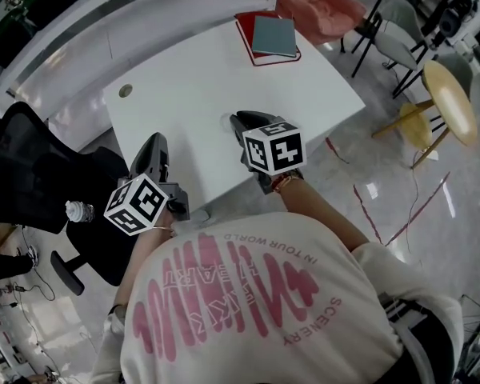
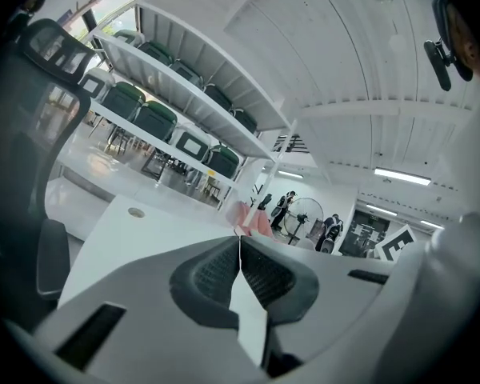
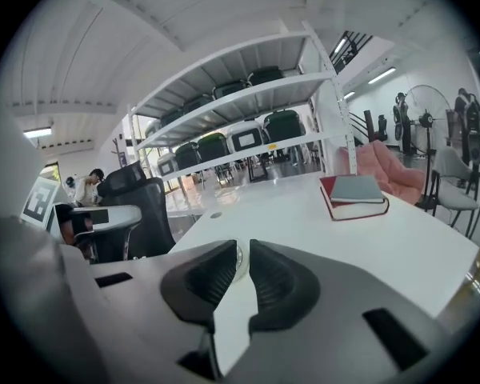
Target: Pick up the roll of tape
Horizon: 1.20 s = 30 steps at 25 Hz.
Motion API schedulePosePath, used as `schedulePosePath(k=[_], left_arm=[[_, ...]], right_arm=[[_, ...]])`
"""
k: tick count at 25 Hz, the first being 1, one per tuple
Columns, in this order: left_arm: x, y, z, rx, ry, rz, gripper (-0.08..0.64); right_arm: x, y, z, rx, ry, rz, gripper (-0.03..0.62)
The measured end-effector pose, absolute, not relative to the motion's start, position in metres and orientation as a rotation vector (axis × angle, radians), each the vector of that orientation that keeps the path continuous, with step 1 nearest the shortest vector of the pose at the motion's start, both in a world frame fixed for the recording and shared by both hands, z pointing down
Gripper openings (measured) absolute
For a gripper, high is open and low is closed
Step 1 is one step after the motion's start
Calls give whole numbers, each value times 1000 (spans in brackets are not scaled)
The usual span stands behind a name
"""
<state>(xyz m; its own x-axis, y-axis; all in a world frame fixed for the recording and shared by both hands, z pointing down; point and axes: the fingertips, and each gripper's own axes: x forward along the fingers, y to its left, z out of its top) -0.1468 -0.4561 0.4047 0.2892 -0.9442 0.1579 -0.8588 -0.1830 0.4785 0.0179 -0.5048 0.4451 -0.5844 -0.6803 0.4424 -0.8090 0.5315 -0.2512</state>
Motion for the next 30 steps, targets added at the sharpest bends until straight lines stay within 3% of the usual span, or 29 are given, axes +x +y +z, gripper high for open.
schedulePosePath(k=[12, 30], left_arm=[[-147, -447, 348, 2226, -1548, -279, 25], [-193, -354, 320, 2284, -1516, -260, 25]], right_arm=[[12, -479, 345, 1426, -2631, 535, 66], [-1, -388, 305, 1644, -2714, 724, 67]])
